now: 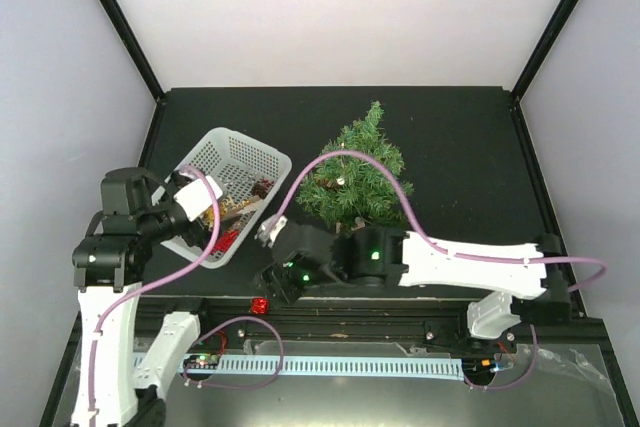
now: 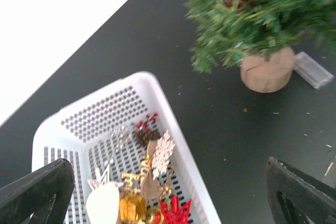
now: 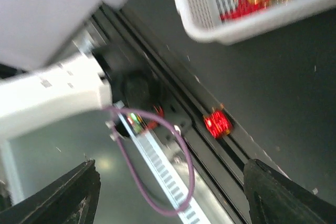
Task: Decorate the small christmas tree
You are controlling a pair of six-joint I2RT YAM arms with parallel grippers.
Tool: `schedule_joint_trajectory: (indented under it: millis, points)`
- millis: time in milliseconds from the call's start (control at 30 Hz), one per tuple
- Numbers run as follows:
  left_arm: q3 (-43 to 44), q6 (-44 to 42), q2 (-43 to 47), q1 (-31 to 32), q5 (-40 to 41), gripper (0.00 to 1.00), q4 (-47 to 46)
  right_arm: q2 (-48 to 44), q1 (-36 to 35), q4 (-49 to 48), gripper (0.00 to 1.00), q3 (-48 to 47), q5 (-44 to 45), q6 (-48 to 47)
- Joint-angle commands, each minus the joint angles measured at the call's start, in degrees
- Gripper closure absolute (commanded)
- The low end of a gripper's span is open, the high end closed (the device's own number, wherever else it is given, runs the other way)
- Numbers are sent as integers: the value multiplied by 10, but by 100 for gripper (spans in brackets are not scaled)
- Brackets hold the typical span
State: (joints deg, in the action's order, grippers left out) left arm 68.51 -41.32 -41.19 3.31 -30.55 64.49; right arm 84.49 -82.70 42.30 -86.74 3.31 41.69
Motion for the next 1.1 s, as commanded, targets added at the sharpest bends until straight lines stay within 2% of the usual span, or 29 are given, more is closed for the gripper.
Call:
schedule_joint_trajectory:
  millis: [0,300,400,433,467,567,733,967,1067]
  points:
    - [-26,16,-2,-123,-95,1,-5,37,-18,111,27,-13,18,-55]
    - [-66,25,-62,-453,-309,1,38,65,-20,74,26,69,13,-80]
    - [-46,-2,-110,-537,-341,2,87,101,-20,52,26,79,2,-91]
    - [-35,-17,-124,-587,-364,2,109,114,-20,44,27,79,-1,-94]
    - [-23,-79,-138,-621,-396,2,153,129,-20,36,27,78,-6,-97]
    - [12,-156,-174,-656,-410,2,242,157,-19,7,28,72,-21,-105]
    - [11,-158,-158,-681,-407,2,243,215,-20,-27,28,47,-53,-117]
    - [-21,-49,-92,-683,-391,1,144,281,-19,-31,27,5,-61,-122]
    - [-27,-17,-87,-687,-391,1,121,285,-19,-37,27,6,-33,-115]
